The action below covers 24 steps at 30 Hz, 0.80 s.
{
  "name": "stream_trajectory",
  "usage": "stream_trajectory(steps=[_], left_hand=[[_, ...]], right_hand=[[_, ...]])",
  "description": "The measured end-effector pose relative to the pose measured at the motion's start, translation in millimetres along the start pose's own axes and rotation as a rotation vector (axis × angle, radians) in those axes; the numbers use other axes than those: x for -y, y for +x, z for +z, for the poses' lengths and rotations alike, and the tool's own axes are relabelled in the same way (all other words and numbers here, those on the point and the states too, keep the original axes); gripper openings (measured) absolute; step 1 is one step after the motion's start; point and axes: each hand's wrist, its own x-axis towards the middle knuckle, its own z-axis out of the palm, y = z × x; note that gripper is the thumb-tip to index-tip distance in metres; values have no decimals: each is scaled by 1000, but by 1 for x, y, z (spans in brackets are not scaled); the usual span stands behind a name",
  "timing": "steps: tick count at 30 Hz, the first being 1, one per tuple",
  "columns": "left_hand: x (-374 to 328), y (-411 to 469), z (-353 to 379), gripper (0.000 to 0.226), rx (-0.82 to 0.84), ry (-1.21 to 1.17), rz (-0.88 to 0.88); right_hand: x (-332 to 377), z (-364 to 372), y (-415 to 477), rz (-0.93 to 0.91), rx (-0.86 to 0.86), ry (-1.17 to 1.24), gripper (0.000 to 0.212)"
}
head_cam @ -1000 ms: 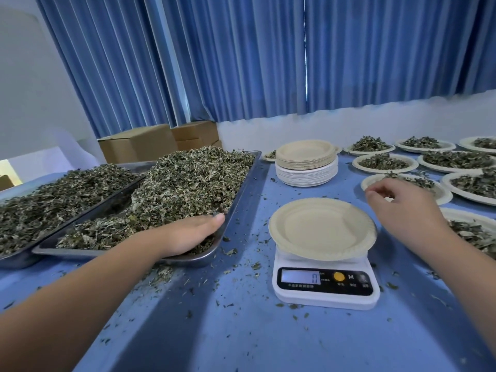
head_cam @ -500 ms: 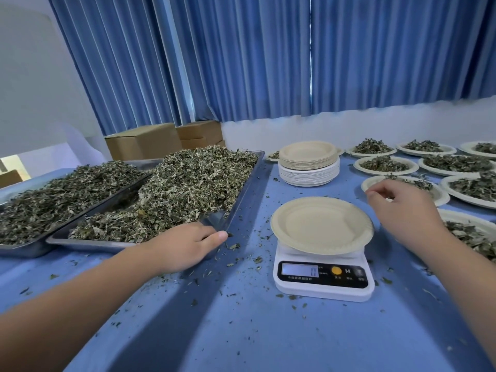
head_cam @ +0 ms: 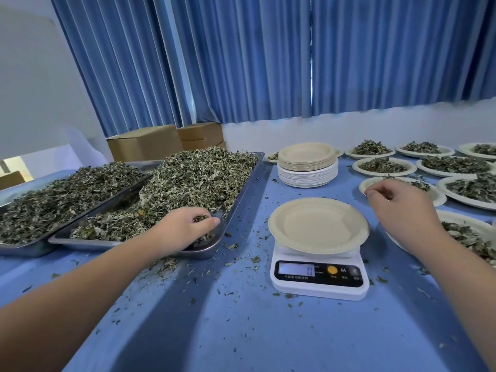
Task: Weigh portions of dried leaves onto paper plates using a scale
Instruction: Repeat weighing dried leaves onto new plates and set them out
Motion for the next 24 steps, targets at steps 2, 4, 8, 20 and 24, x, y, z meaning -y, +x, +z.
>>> stream_trajectory(steps=[2, 4, 8, 20, 24], left_hand=[[-12, 4, -6, 26, -42, -48, -16], [-31, 10, -11, 29, -110, -122, -14], [-88, 26, -6, 29, -223, -306, 124], [-168, 39, 78, 31, 64, -342, 347], [-159, 33, 77, 39, 22, -191, 470]], right_hand=[[-1, 0, 1, 1, -1, 0, 17], [-1, 0, 1, 1, 0, 0, 17], [-1, 1, 1, -12, -1, -7, 18], [-1, 3, 1, -46, -26, -9, 14], [0, 5, 0, -61, -13, -35, 13]])
